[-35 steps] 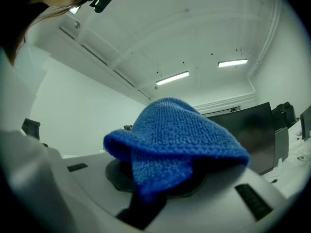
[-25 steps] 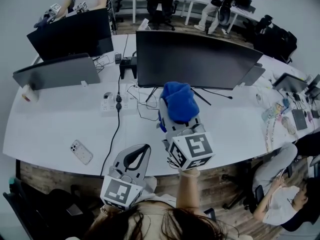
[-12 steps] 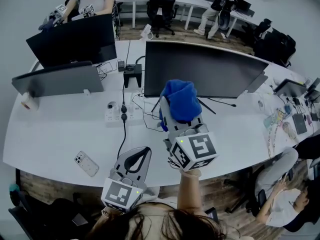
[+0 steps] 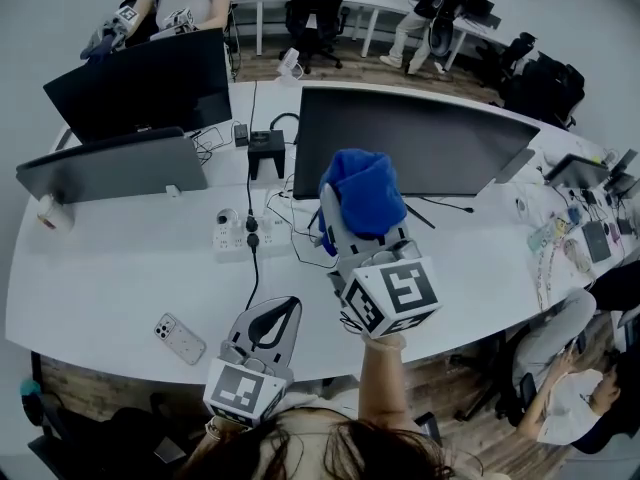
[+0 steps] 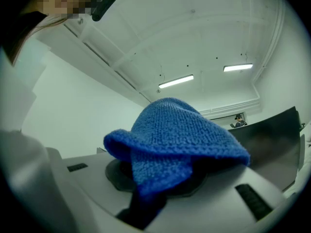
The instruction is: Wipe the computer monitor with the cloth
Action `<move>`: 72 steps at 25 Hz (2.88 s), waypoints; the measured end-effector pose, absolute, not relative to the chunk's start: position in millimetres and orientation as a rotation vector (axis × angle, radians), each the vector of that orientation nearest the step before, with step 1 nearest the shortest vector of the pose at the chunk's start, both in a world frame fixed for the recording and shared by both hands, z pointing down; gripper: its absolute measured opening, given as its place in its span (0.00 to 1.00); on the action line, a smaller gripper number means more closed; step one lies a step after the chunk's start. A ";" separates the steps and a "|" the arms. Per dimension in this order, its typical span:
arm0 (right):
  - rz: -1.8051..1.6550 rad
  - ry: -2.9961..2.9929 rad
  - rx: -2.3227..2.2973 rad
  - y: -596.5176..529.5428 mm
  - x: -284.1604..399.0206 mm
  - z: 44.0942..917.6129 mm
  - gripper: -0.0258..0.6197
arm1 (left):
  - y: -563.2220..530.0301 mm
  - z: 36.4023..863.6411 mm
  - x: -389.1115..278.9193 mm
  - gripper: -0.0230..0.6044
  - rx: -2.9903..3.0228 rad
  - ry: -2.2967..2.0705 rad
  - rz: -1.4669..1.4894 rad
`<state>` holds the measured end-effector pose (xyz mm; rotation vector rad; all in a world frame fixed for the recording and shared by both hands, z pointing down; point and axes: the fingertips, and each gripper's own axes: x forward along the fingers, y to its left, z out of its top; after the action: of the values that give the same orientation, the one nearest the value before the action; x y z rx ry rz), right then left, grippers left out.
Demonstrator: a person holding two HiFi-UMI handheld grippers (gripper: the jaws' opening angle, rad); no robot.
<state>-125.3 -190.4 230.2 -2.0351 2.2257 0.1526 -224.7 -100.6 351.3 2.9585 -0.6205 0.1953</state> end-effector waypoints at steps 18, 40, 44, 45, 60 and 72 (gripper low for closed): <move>0.184 2.290 -1.961 -249.4 -127.9 207.8 0.19 | -137.2 355.8 -228.4 0.05 2.920 -0.729 0.168; 0.334 2.357 -1.938 -308.5 -118.1 172.8 0.19 | -166.1 357.3 -205.7 0.05 2.866 -0.782 0.192; 0.348 2.362 -1.943 -319.1 -117.0 171.0 0.19 | -170.0 358.5 -204.4 0.05 2.856 -0.788 0.200; 0.351 2.365 -1.943 -321.9 -116.8 170.9 0.19 | -171.1 359.0 -204.1 0.05 2.850 -0.791 0.202; 0.250 2.427 -1.911 -340.2 -102.7 179.3 0.19 | -177.7 366.6 -187.3 0.05 2.811 -0.814 0.222; 0.252 2.457 -1.892 -339.4 -94.9 180.3 0.19 | -171.7 367.9 -169.9 0.05 2.810 -0.800 0.232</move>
<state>-94.9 -339.4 180.3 -1.8925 2.4567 0.2523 -169.9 -171.7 367.9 2.8102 -0.8004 0.2322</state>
